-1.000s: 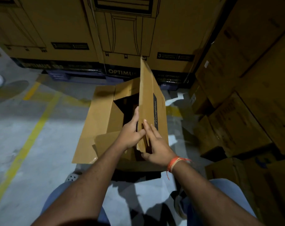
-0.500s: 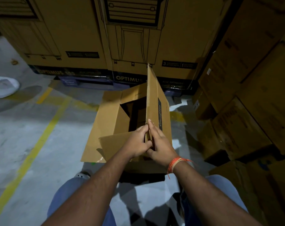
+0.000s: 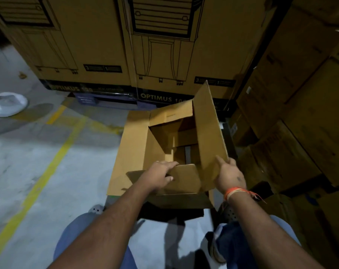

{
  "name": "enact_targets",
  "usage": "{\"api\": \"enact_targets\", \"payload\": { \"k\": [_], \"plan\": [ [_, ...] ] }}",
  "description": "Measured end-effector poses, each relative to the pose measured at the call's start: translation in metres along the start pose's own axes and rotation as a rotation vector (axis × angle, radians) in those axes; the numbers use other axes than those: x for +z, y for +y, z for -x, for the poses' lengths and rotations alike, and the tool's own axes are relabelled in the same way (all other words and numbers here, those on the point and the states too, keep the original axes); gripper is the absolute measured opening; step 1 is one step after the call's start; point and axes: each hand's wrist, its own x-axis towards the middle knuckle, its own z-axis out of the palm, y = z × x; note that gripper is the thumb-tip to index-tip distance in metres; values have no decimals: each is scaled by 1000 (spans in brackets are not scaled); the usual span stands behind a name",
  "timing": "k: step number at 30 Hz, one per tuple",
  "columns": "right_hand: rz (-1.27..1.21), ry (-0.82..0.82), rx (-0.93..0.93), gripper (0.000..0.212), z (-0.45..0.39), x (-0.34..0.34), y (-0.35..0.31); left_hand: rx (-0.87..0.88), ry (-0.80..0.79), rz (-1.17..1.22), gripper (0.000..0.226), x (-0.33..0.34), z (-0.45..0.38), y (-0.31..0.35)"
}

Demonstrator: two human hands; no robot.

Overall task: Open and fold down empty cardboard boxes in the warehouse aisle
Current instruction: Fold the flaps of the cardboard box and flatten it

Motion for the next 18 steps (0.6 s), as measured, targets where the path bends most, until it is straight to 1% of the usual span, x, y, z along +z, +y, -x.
{"api": "enact_targets", "payload": {
  "k": [4,7,11,13,16,18],
  "plan": [
    [128,-7,150,87,-16,-6,25,94,27,-4,65,14,-16,2],
    [203,-77,160,80,-32,-4,38,84,24,20,65,21,-30,2],
    [238,-117,-14,80,-42,17,40,-8,-15,-20,64,34,-49,-6],
    [229,-188,-94,84,-45,33,33,-57,4,-76,63,39,-56,-8],
    [193,-334,-182,90,-52,52,22,-181,157,-131,56,43,-62,-11],
    [144,-379,-217,92,-56,60,16,-294,275,-100,47,44,-65,-15]
  ]
}}
